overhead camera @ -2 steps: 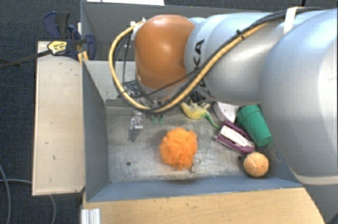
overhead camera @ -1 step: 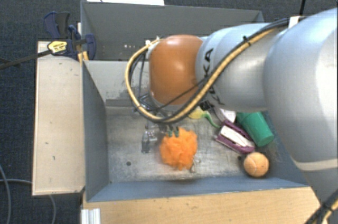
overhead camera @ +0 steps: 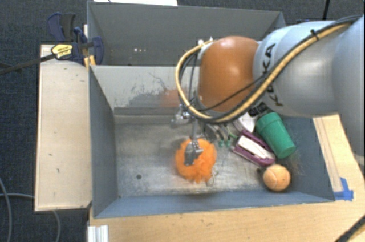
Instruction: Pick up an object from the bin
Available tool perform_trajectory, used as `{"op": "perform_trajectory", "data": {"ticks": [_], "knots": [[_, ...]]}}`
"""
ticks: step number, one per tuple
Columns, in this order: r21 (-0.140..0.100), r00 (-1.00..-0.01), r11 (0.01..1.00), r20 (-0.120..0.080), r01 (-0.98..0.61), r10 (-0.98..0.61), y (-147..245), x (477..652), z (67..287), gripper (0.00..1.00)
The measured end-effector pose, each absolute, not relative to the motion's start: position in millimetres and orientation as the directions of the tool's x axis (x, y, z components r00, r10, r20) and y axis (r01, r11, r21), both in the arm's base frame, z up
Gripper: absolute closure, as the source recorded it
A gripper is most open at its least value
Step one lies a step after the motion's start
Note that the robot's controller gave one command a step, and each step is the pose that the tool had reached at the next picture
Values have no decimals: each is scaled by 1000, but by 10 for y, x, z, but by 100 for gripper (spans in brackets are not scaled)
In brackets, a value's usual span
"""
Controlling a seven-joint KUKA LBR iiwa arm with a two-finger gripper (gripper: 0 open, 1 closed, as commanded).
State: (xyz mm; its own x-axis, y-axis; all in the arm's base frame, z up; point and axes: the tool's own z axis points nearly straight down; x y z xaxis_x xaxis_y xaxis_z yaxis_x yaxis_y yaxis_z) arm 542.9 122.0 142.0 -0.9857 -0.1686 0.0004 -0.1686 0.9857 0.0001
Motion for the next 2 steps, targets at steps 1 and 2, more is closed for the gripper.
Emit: {"op": "perform_trajectory", "data": {"ticks": [1, 2], "knots": [[0, -957, 957, -1, -289, -289, 1094, 5333, 1450, 0], [0, -884, 884, 0, -467, -467, 1199, 5427, 1127, 0]]}}
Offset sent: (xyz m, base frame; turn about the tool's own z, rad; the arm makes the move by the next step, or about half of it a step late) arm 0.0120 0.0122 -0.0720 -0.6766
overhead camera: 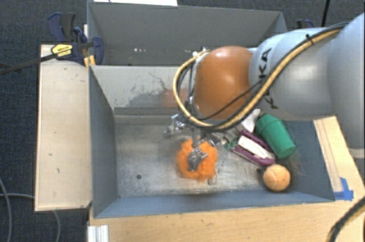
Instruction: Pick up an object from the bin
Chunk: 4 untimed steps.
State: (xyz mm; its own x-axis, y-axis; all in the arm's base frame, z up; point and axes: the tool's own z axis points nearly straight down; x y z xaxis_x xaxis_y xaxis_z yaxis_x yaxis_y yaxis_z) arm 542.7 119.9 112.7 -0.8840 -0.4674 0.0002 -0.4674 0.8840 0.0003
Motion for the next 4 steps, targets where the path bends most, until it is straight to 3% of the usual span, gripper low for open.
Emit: {"op": "perform_trajectory", "data": {"ticks": [1, 4], "knots": [[0, -562, 562, -2, -827, -827, 1477, 5788, 738, 100], [3, -565, 565, -1, -825, -825, 1477, 5770, 818, 100]]}}
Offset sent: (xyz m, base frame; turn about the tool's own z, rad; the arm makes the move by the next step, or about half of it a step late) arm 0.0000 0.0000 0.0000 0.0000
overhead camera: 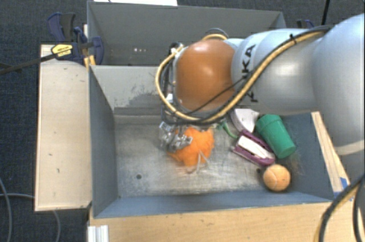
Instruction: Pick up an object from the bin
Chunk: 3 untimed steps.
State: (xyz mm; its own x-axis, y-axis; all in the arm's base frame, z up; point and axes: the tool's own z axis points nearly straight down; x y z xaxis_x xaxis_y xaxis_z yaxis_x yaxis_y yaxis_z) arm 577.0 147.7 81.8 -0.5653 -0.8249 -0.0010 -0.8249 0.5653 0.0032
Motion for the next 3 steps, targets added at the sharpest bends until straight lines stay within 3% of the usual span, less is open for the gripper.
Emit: {"op": "perform_trajectory", "data": {"ticks": [3], "knots": [[-2, -567, 567, -4, -824, -824, 1478, 5784, 1453, 100]]}}
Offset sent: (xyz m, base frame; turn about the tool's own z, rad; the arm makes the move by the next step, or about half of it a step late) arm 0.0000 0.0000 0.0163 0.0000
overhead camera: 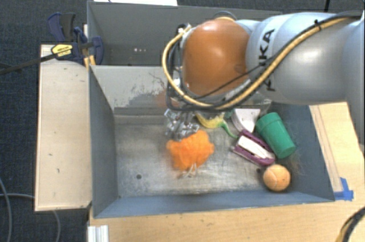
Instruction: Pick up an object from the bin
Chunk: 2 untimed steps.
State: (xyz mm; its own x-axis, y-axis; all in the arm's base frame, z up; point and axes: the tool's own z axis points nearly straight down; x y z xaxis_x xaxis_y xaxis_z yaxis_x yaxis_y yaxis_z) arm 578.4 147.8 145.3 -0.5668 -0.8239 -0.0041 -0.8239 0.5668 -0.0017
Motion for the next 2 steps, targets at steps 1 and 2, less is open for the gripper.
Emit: {"op": "perform_trajectory", "data": {"ticks": [1, 2], "knots": [[-3, -569, 569, -6, -822, -822, 1481, 5789, 1547, 100], [-2, -570, 570, -5, -822, -822, 1481, 5786, 1625, 100]]}}
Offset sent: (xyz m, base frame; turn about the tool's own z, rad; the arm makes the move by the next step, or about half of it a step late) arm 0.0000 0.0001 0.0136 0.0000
